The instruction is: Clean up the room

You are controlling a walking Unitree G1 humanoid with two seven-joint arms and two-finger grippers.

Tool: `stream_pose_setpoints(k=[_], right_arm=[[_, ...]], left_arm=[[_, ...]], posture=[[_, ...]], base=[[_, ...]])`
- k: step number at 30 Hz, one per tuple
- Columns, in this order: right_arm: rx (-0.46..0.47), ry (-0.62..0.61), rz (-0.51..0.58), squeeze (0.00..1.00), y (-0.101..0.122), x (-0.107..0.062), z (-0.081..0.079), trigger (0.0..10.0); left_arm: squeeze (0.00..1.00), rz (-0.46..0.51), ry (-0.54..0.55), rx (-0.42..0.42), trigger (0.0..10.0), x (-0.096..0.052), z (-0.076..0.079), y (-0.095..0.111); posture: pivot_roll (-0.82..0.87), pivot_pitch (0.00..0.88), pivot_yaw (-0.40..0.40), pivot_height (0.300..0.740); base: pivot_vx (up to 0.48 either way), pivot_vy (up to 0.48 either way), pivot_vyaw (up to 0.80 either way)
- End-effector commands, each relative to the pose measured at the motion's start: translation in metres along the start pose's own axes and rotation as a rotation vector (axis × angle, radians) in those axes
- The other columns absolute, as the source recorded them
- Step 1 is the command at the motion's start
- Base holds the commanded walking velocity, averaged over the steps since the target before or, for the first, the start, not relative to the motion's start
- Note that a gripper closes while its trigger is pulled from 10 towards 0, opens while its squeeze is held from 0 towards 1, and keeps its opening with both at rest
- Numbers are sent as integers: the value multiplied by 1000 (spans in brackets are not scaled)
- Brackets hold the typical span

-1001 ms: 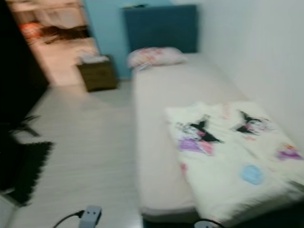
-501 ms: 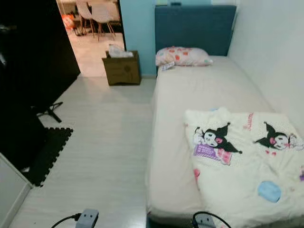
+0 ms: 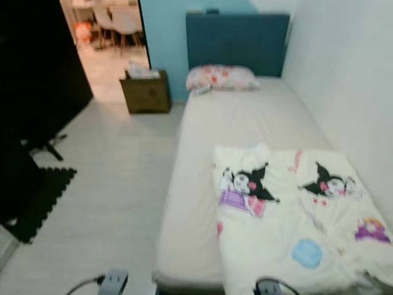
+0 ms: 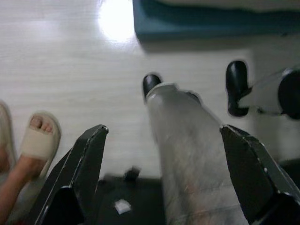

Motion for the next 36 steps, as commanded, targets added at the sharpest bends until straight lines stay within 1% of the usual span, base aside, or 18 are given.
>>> stream_pose_setpoints(k=[1, 9, 14, 16, 17, 19, 20, 21, 22, 23, 24, 26, 27, 28, 29, 30, 34, 36], right_arm=[[-1, 60, -46, 0, -14, 0, -21, 10000], [-18, 35, -38, 0, -13, 0, -17, 10000], [56, -81, 30, 0, 7, 1, 7, 10000], [56, -81, 30, 0, 7, 1, 7, 10000], [69, -137, 36, 0, 12, 0, 17, 10000], [123, -330, 10, 0, 15, -6, 54, 10000], [123, -330, 10, 0, 15, -6, 54, 10000], [148, -396, -4, 0, 15, -10, 67, 10000], [148, -396, -4, 0, 15, -10, 67, 10000], [183, -449, -6, 0, 16, -14, 80, 10000], [183, -449, -6, 0, 16, -14, 80, 10000], [282, -506, 44, 0, 27, -20, 101, 10000], [371, -503, 108, 0, 39, -22, 108, 10000], [429, -496, 152, 0, 47, -23, 112, 10000], [429, -496, 152, 0, 47, -23, 112, 10000], [463, -486, 198, 0, 56, -24, 115, 10000], [479, -483, 221, 0, 61, -25, 116, 10000], [631, -431, 314, 0, 77, -26, 118, 10000]], left_arm=[[0, 8, 21, 18, 10000, -1, -6, 4], [0, 9, 3, 28, 10000, 0, -2, 4], [0, 10, -5, 26, 10000, 0, 0, 5], [0, 10, -5, 26, 10000, 0, 0, 5], [0, 11, -10, 22, 10000, 0, 1, 5], [0, 19, -25, 8, 10000, 0, 3, 6], [0, 19, -25, 8, 10000, 0, 3, 6], [0, 22, -30, 6, 10000, 0, 3, 6], [0, 22, -30, 6, 10000, 0, 3, 6], [0, 22, -31, 5, 10000, 0, 3, 6], [0, 22, -31, 5, 10000, 0, 3, 6], [0, 21, -31, 11, 10000, 0, 3, 6], [0, 21, -31, 12, 10000, 0, 3, 6], [0, 21, -30, 12, 10000, 0, 3, 6], [0, 21, -30, 12, 10000, 0, 3, 6], [0, 22, -30, 11, 10000, 0, 2, 6], [0, 23, -30, 10, 10000, 0, 2, 7], [0, 34, -26, 1, 10000, 0, 1, 8]], posture=[[-89, 19, 50, 731], [-97, 15, 49, 731], [-97, 17, 49, 731], [-97, 17, 49, 731], [-99, 16, 50, 731], [-95, 16, 47, 731], [-95, 16, 47, 731], [-95, 16, 47, 731], [-95, 16, 47, 731], [-96, 16, 46, 731], [-96, 16, 46, 731], [-92, 18, 43, 726], [-92, 20, 41, 721], [-92, 21, 43, 716], [-92, 21, 43, 716], [-93, 24, 43, 711], [-93, 25, 43, 706], [-95, 25, 39, 696]], base=[[0, 0, 0], [0, 0, 0], [0, 0, 0], [0, 0, 0], [0, 0, 0], [0, 0, 0], [0, 0, 0], [0, 0, 0], [0, 0, 0], [0, 0, 0], [0, 0, 0], [0, 0, 0], [0, 0, 0], [0, 0, 0], [0, 0, 0], [0, 0, 0], [0, 0, 0], [0, 0, 0]])
Point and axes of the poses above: a point about 5 cm out from each wrist's last joint towards the gripper, its own x axis pointing out of the wrist towards the gripper, its own y axis along the axis of the wrist's last joint, z = x × y, the point moved 3 cm from there along x, pointing out of the wrist towards the gripper, and after that the axes turned 8 degrees about x, right-handed, at the moved point
